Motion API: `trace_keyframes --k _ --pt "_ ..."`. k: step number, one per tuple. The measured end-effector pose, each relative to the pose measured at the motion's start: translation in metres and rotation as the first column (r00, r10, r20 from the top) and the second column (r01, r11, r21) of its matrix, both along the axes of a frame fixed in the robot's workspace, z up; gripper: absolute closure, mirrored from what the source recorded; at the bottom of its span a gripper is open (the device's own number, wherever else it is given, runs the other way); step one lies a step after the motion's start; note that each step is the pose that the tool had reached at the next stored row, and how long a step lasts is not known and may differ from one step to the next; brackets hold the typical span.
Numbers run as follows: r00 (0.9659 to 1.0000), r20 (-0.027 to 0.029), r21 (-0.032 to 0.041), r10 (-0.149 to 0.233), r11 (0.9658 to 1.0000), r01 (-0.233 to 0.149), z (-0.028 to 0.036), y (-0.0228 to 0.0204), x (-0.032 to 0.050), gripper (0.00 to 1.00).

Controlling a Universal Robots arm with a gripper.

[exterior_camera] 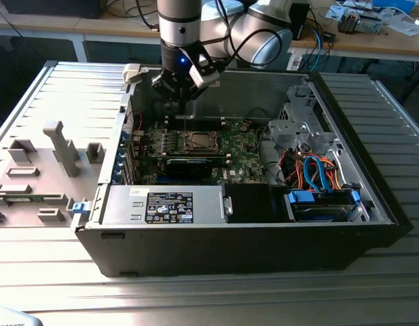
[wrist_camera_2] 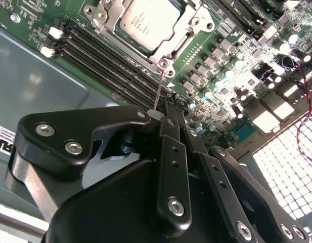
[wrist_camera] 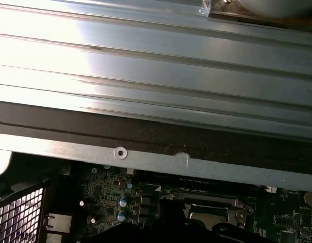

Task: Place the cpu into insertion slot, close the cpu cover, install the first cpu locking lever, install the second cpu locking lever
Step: 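Install the first cpu locking lever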

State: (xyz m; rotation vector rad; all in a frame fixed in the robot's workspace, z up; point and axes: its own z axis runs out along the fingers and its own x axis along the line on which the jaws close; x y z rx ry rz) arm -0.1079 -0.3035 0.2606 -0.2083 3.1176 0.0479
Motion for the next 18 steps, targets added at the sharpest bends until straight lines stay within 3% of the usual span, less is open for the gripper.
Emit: trace_keyframes --k 18 --pt "1.0000 -0.0001 0.0000 0.000 1.0000 0.000 0.0000 0.0000 0.0090 0.89"
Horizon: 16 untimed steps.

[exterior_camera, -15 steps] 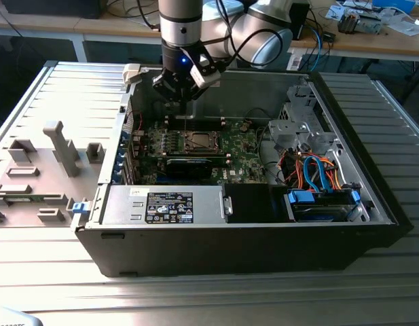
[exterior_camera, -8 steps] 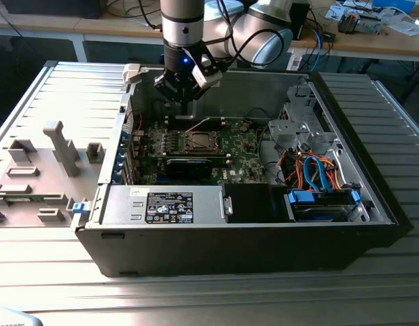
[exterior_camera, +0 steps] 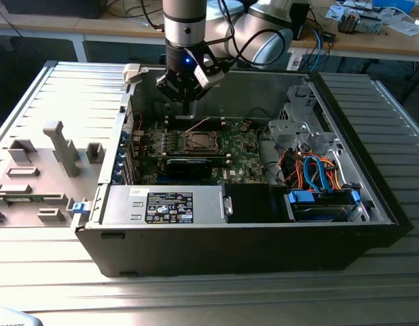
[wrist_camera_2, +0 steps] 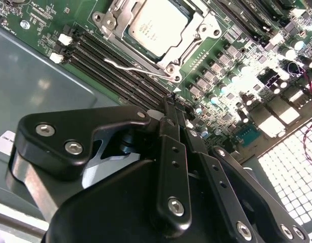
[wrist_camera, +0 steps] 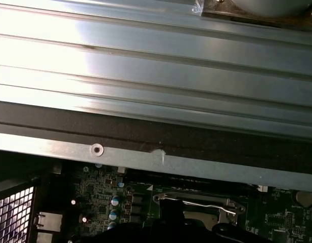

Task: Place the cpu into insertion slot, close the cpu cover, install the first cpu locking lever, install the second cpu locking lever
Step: 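Install the first cpu locking lever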

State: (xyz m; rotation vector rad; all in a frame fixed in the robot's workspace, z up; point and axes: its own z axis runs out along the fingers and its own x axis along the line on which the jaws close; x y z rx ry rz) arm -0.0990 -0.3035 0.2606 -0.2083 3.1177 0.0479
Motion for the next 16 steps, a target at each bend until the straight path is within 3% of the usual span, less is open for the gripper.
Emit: trace_keyframes --k 16 --pt "1.0000 0.0000 0.0000 0.000 1.0000 0.000 -0.0005 0.0000 0.0069 0.89"
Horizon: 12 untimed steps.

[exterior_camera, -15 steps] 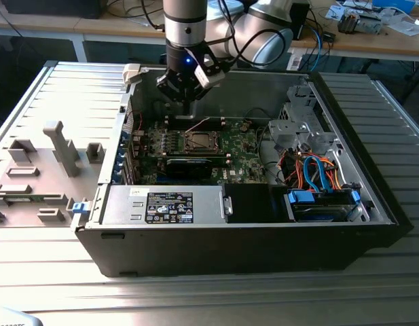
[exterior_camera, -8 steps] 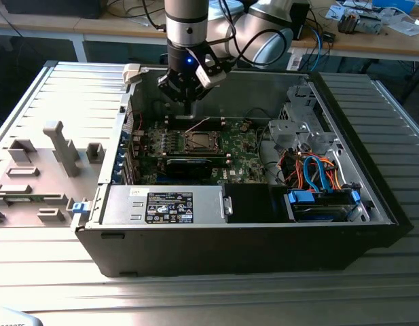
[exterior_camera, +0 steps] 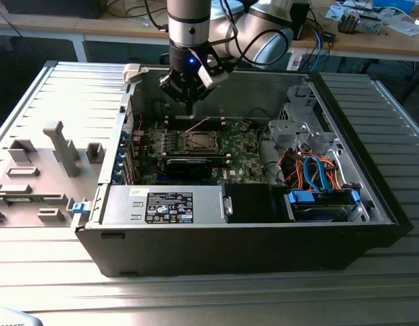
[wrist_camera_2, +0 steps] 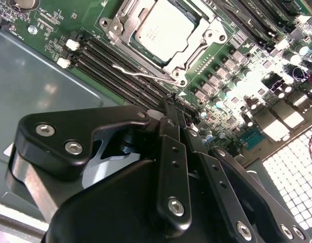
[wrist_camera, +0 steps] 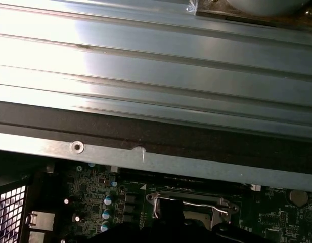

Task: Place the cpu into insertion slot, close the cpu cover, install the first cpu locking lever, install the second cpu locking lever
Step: 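Install the first cpu locking lever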

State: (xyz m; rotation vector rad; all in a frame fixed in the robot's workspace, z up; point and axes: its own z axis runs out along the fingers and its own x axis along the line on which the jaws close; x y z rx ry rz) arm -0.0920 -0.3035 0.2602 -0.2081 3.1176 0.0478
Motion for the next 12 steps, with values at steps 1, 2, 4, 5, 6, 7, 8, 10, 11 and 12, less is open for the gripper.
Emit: trace_keyframes --k 1,2,4,5,6,7,8,10,11,12 --pt "1.0000 0.0000 0.0000 0.000 1.0000 0.000 -0.0002 0.0000 0.0002 0.89" --pt "1.0000 -0.0001 0.0000 0.000 1.0000 0.000 -0.0005 0.0000 0.0004 0.89" --pt "1.0000 0.0000 0.0000 0.000 1.0000 0.000 -0.0012 0.0000 0.0008 0.89" --pt "1.0000 0.0000 0.0000 0.000 1.0000 0.000 -0.0014 0.0000 0.0010 0.89" --pt "1.0000 0.0000 0.0000 0.000 1.0000 0.000 -0.0019 0.0000 0.0012 0.89" --pt "1.0000 0.0000 0.0000 0.000 1.0000 0.000 -0.0022 0.0000 0.0014 0.89" --pt "1.0000 0.0000 0.0000 0.000 1.0000 0.000 -0.0025 0.0000 0.0016 0.89" --pt "1.0000 0.0000 0.0001 0.000 1.0000 0.000 -0.0035 0.0000 0.0021 0.89" --pt "1.0000 0.0000 0.0001 -0.001 1.0000 0.001 -0.0039 0.0000 0.0023 0.89" --pt "1.0000 0.0000 0.0000 -0.002 1.0000 0.002 -0.0044 0.0000 0.0026 0.89"
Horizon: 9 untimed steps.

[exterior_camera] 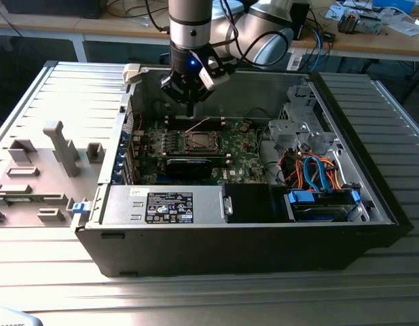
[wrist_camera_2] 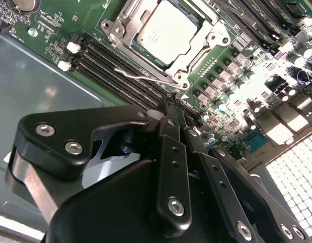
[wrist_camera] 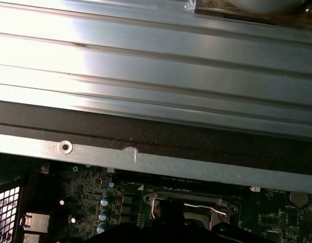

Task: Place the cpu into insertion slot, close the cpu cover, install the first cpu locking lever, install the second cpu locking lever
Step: 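Install the first cpu locking lever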

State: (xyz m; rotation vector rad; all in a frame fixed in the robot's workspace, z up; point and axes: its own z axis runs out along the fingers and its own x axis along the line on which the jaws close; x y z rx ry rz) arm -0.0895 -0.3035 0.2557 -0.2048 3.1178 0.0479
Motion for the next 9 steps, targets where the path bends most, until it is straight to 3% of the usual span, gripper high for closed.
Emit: trace_keyframes --k 9 --pt "0.9994 -0.0001 -0.0002 -0.034 0.9994 0.034 -0.0056 0.0000 0.0023 0.89"
